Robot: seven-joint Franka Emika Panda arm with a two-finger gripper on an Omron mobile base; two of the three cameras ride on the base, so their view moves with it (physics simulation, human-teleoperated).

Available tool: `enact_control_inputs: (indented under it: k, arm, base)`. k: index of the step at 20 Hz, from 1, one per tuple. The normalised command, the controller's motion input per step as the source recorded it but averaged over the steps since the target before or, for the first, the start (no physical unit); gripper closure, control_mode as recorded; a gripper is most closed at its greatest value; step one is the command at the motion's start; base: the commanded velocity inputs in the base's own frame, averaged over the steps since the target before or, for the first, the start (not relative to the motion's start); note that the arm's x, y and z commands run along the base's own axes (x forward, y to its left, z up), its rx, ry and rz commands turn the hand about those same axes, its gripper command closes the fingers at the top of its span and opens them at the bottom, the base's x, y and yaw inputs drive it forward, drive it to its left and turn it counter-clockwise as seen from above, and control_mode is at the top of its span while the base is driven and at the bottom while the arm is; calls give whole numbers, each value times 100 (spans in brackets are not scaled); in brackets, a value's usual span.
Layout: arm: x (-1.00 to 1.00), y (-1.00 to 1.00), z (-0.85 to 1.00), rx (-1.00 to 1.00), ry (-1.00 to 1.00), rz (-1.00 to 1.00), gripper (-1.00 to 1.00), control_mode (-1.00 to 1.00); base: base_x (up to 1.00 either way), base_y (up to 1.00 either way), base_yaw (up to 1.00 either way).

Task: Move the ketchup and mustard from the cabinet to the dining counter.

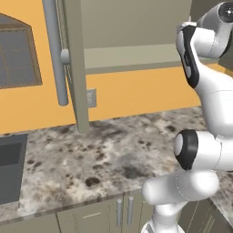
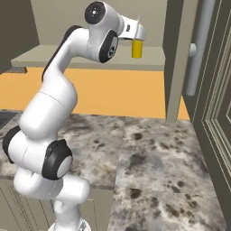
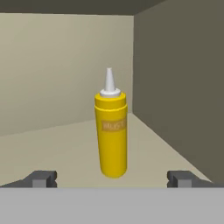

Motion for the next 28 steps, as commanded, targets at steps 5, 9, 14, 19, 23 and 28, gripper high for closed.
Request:
enact_control_inputs:
  k: [5,9,14,19,23,28]
  arm:
    - [34,-6,11,3,0,0,-100,-100]
    - [27,-8,3,1,0,0,-100,-100]
    - [19,-15,0,0,1,0,-100,-100]
    - [21,-11,0,0,0,0,-100,-100]
    - [26,-1,0,0,2,0,-100,-100]
    - [29,0,0,0,4,0,-100,-100]
  base:
    - [0,0,0]
    - [0,0,0]
    - [0,0,0]
    - [0,0,0]
    - [0,0,0]
    - [0,0,0]
